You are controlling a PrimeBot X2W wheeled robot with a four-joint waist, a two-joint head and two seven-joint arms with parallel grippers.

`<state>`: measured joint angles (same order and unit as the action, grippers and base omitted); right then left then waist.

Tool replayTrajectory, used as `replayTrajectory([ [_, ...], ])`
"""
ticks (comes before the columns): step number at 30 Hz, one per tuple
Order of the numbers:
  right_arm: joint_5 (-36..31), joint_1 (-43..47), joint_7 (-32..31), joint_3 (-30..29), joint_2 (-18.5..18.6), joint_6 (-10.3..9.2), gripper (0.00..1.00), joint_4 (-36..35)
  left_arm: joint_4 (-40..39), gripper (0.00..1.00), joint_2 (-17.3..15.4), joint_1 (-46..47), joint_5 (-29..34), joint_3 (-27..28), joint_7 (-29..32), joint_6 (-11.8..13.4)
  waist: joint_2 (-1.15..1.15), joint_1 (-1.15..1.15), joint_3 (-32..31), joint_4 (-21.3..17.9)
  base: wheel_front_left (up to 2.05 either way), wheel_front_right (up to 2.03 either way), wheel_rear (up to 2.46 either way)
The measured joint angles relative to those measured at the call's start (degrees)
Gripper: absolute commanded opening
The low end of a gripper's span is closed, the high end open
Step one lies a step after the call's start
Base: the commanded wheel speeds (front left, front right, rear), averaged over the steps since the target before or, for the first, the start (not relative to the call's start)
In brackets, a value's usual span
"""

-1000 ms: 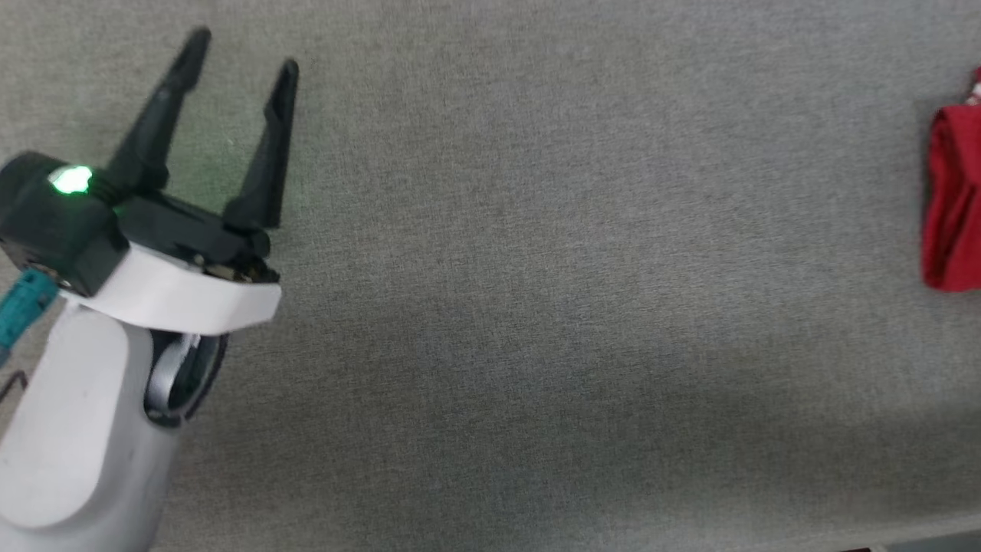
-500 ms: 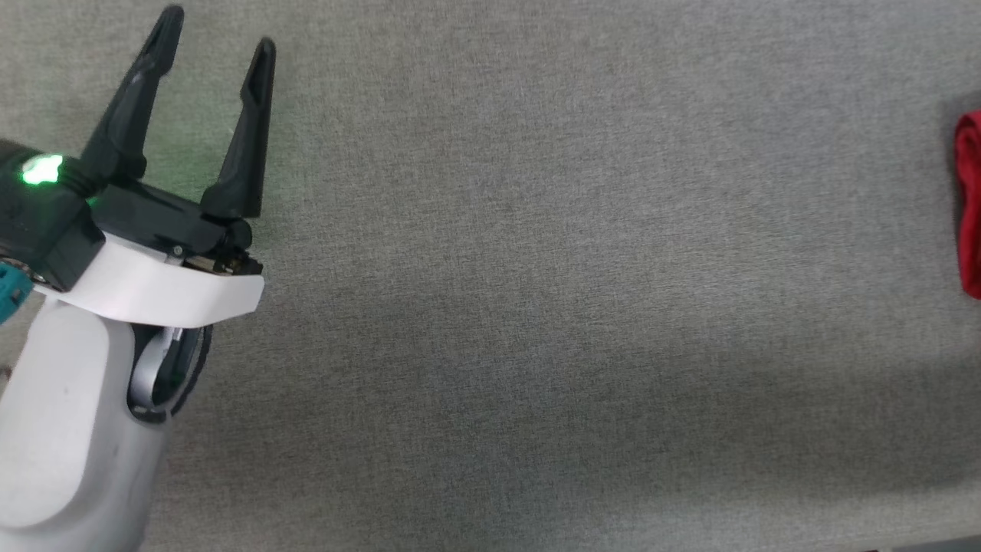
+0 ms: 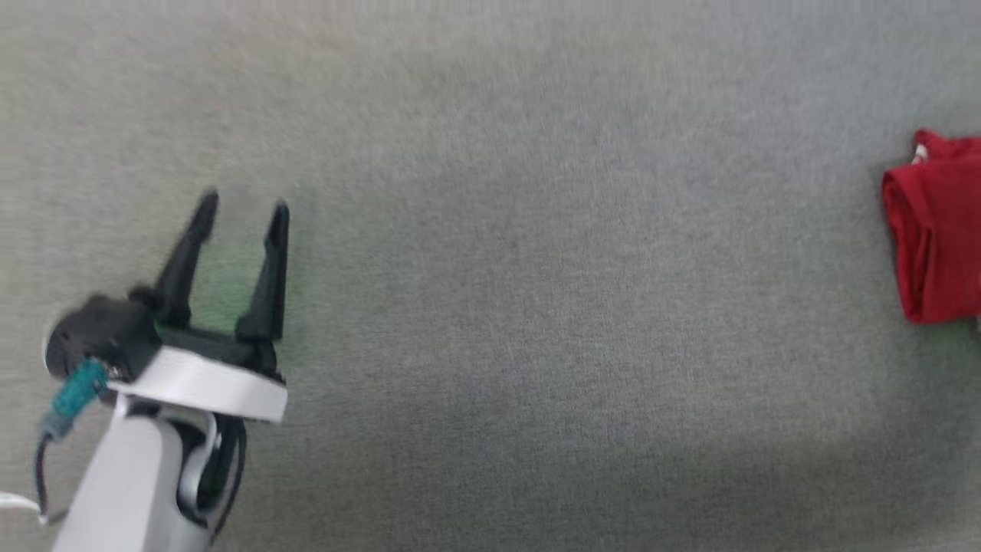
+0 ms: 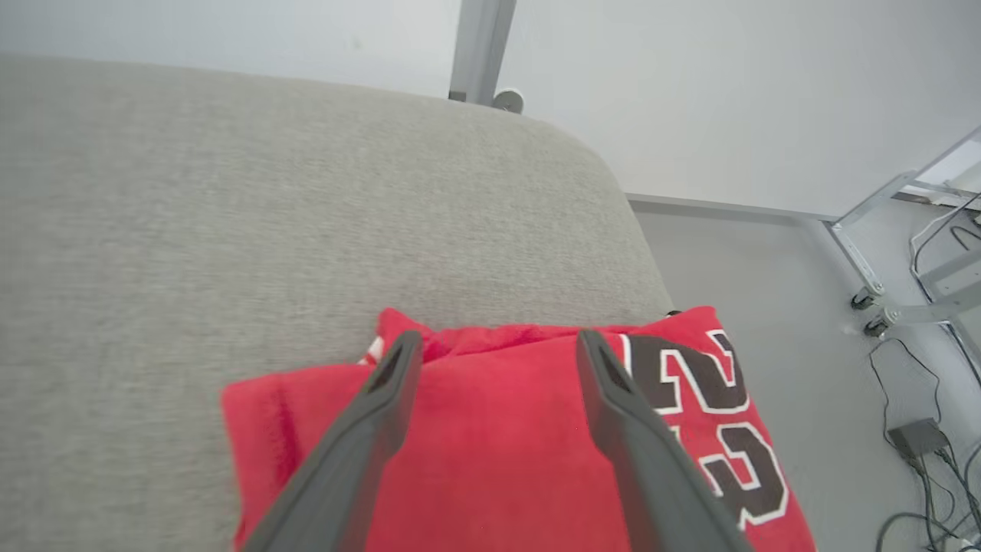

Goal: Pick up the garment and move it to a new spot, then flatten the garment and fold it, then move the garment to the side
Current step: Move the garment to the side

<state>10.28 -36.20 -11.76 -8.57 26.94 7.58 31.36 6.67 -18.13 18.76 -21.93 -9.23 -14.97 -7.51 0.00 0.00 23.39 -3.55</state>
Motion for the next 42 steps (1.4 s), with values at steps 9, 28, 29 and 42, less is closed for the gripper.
replayTrajectory([
  [9,3.91,12.22,14.11,7.72,-8.39,-0.02,1.0,-2.11,5.81,1.0,3.88,-9.64,0.79,3.88,0.0,0.0,0.0,0.0,-10.73,3.41,0.0,0.0,0.0],
  [28,6.76,27.38,23.26,6.38,-17.64,-0.03,1.0,-14.19,0.68,1.0,5.87,-21.49,2.33,9.56,0.0,0.0,0.0,0.0,-20.59,6.97,0.0,0.0,0.0],
  [29,6.68,28.04,22.81,5.94,-17.66,-0.07,1.0,-15.17,0.01,1.0,6.03,-21.9,2.4,9.81,0.0,0.0,0.0,0.0,-20.74,6.96,0.0,0.0,0.0],
  [42,4.05,36.06,17.8,1.05,-19.74,-0.07,1.0,-28.02,-5.16,1.0,7.65,-27.36,3.43,11.62,0.0,0.0,0.0,0.0,-21.2,7.29,0.0,0.0,0.0],
])
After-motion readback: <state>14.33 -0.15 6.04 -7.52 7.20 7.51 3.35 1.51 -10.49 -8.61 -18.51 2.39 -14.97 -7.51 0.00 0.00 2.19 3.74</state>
